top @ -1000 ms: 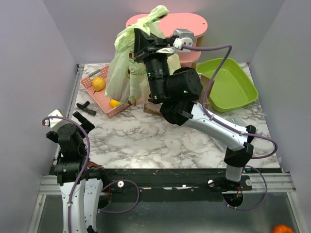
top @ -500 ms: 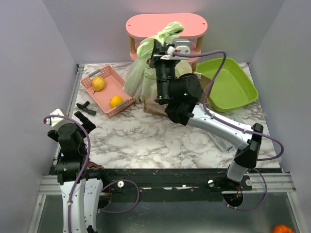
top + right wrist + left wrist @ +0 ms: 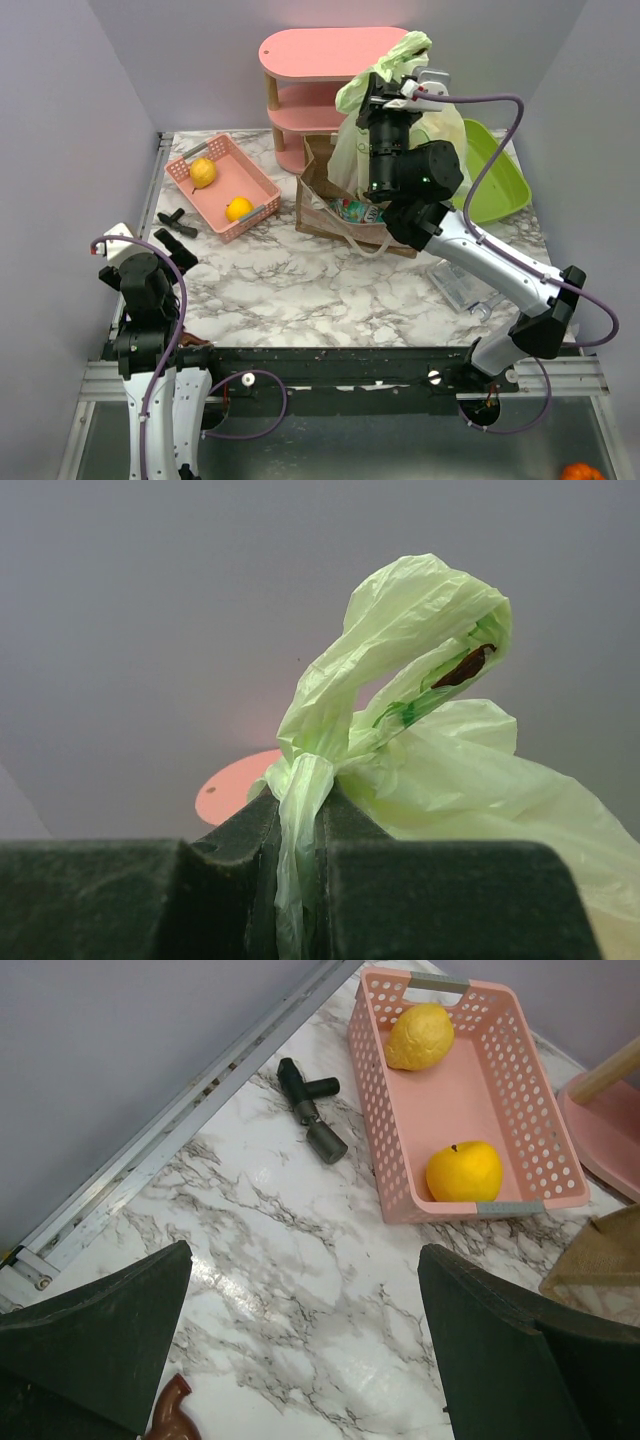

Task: Place the food into the grocery bag and tie it
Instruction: Place the grocery bag in the grocery bag.

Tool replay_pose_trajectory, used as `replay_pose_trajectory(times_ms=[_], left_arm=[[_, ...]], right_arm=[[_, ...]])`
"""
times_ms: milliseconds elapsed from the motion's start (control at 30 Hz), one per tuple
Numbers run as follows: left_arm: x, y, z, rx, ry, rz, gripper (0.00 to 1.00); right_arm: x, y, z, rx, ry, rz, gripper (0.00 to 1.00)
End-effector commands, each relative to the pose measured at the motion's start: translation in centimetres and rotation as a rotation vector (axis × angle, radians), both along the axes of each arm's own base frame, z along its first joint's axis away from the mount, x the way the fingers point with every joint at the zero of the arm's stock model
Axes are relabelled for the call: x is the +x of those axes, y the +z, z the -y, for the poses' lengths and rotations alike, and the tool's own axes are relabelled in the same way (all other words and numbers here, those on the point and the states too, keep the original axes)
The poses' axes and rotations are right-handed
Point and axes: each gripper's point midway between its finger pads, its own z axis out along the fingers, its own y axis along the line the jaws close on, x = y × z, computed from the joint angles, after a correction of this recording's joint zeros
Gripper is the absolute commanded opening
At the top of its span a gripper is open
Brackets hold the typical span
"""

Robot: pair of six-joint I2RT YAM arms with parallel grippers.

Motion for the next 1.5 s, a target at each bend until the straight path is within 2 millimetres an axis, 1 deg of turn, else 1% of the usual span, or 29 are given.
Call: replay_pose_trajectory(times_ms=[0, 167, 300, 433, 667, 767, 900, 933, 1033, 1200, 1367, 1467], left_arm=[[0.5, 0.0, 0.3, 0.003, -0.025, 0.004, 0.98], [0.5, -0.1, 0.3, 0.004, -0.027, 0.002, 0.98], [0.4, 0.0, 0.3, 0.004, -0.026, 0.003, 0.98], [0.4, 0.0, 0.3, 0.006, -0.025, 0.004, 0.99], [0.4, 0.0, 0.3, 0.008, -0.029, 0.004, 0.99], [0.4, 0.0, 0.3, 0.009, -0.028, 0.005, 0.99], [0.4, 0.0, 0.3, 0.009, -0.028, 0.009, 0.99], [0.4, 0.1, 0.3, 0.009, -0.03, 0.009, 0.99], [0.4, 0.1, 0.4, 0.008, -0.031, 0.009, 0.99], [0.4, 0.0, 0.3, 0.01, -0.031, 0.007, 0.99], [0.4, 0.0, 0.3, 0.01, -0.031, 0.008, 0.98], [0.4, 0.0, 0.3, 0.01, -0.031, 0.006, 0.99]], right_arm=[[0.2, -0.3, 0.0, -0.008, 0.033, 0.014, 0.01], [1.2, -1.0, -0.4, -0.032, 0.039, 0.003, 0.01], [1.6, -1.4, -1.7, -0.049, 0.074, -0.012, 0.01], [2.3, -2.3, -3.1, -0.078, 0.096, -0.033, 0.01], [3.4, -3.0, -3.8, -0.128, 0.071, -0.04, 0.01], [4.1, -3.8, -2.8, -0.141, 0.024, -0.058, 0.01], [4.8, -4.9, -0.2, -0.141, -0.034, -0.091, 0.01], [4.8, -5.0, 0.5, -0.137, -0.046, -0.096, 0.01], [4.8, -6.2, 2.0, -0.131, -0.062, -0.119, 0.01], [4.6, -9.6, 3.0, -0.143, -0.062, -0.183, 0.01], [4.1, -11.5, 4.4, -0.154, -0.086, -0.218, 0.01], [4.0, -12.1, 5.4, -0.17, -0.11, -0.232, 0.01]])
